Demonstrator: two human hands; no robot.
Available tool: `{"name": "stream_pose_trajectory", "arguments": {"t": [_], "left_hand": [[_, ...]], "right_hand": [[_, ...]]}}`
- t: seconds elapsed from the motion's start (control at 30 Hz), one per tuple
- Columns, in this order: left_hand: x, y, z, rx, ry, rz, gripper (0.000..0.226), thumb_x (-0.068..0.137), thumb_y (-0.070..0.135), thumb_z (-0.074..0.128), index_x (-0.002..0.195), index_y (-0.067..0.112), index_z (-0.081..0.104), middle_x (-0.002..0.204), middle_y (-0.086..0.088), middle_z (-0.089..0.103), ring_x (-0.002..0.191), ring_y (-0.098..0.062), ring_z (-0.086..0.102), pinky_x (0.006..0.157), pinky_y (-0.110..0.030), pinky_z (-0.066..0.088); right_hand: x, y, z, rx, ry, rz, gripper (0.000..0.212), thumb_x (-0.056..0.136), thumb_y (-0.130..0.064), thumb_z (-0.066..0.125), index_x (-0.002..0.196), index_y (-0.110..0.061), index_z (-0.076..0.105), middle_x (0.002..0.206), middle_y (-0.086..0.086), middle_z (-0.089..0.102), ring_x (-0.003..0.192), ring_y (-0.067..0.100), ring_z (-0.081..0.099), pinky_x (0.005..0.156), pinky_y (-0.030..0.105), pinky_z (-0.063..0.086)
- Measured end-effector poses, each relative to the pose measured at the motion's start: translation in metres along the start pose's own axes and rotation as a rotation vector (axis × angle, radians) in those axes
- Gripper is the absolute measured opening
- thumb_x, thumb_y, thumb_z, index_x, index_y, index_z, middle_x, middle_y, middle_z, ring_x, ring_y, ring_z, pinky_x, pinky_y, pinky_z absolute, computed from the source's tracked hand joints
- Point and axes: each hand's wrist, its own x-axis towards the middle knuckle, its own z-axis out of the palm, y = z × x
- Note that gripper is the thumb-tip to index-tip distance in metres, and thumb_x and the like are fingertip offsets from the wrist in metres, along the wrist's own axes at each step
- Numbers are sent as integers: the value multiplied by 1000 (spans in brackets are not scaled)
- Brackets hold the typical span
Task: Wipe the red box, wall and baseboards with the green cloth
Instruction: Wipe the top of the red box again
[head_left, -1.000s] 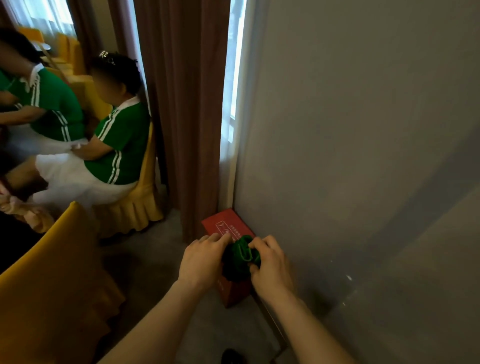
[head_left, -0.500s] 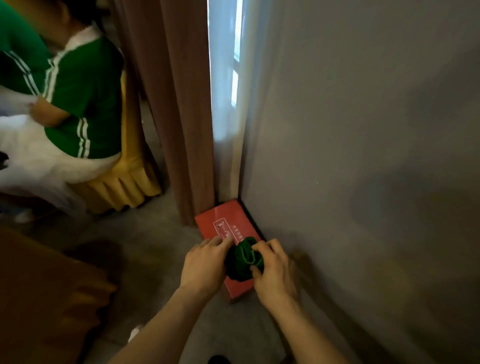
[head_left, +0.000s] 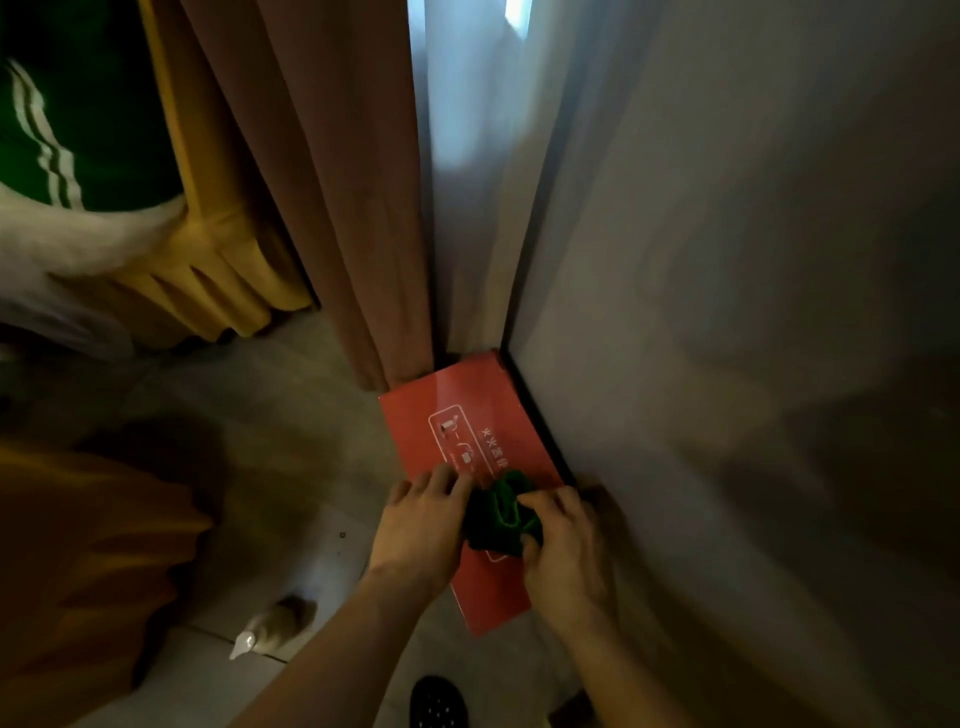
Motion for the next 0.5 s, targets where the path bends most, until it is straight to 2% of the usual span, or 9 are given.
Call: {"name": "stream_pose_trajectory", "arguments": {"t": [0.07,0.13,0.17,0.23,0.3,0.5], "left_hand": [[6,-7,20,28,-60,-10,75,87,38,68,148,33,24,153,-2,31,139,-27,32,117,-43,22],[7,-15,37,52,-138,4,97,86,50,66,155,37,0,165,-2,4,151,-30,3,121,-47,-3],[6,-17,44,71,-179,17,104,85,56,65,153,38,-12,166,0,-8,151,-29,-8,119,-48,-10],[3,-22,58,109,-245,40,112,84,64,62,149,40,-26,164,0,-20,149,-28,-20,121,-52,-12],[1,-25,65,102,-285,30,113,82,69,59,146,41,-30,163,-1,-23,148,-27,-24,121,-54,-8],[0,-22,52,75,-280,19,111,82,71,59,148,42,-25,165,-1,-19,149,-27,-20,120,-50,-14]], "right_hand": [[9,11,17,-63,-85,4,57,89,-26,64,142,-32,45,148,-1,36,138,23,32,107,37,41],[12,22,32,-156,-186,-27,72,91,-45,58,153,-38,22,162,1,13,150,26,7,117,42,29],[13,27,38,-192,-226,-45,78,90,-52,54,154,-39,11,165,1,3,151,27,-4,118,46,22],[12,34,48,-234,-276,-69,87,89,-59,51,153,-41,-5,166,3,-7,150,28,-15,119,50,13],[11,38,53,-258,-306,-61,94,86,-64,52,151,-42,-12,166,4,-10,149,30,-18,119,54,9],[8,33,44,-238,-295,-29,92,86,-65,51,152,-42,-8,166,4,-7,150,30,-12,119,54,14]]}}
